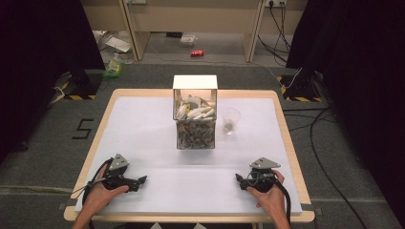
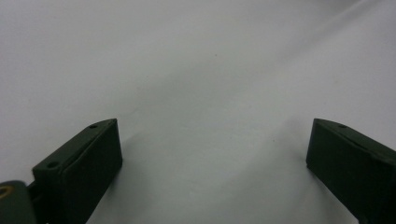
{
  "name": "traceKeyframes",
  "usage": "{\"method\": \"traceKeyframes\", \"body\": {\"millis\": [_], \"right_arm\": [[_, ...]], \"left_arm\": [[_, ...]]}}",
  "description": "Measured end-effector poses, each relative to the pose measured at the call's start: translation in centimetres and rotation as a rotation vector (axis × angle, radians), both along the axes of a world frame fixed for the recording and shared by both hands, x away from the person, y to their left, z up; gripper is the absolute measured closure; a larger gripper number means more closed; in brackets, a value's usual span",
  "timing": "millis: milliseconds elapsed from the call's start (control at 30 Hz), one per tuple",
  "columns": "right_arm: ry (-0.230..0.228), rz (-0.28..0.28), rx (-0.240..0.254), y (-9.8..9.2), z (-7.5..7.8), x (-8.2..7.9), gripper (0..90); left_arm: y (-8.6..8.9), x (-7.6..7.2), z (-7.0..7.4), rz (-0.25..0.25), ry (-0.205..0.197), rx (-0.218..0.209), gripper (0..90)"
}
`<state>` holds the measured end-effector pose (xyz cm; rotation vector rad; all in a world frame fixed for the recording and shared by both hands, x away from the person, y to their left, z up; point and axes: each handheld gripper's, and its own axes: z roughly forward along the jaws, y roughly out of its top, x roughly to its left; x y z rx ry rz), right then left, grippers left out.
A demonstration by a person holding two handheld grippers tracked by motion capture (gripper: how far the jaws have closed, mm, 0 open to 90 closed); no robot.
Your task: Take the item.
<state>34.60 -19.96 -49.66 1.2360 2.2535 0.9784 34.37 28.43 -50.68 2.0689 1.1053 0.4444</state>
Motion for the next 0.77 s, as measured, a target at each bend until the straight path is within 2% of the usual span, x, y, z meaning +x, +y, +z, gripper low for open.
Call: {"method": "traceKeyframes", "body": {"millis": [767], "right_arm": [[0.000,-0.001,0.000,0.04,-0.07,-0.05,21.8]], "left_arm": [[-0.01,0.00,0.00,0.000,0.000,0.000,2.9]]}}
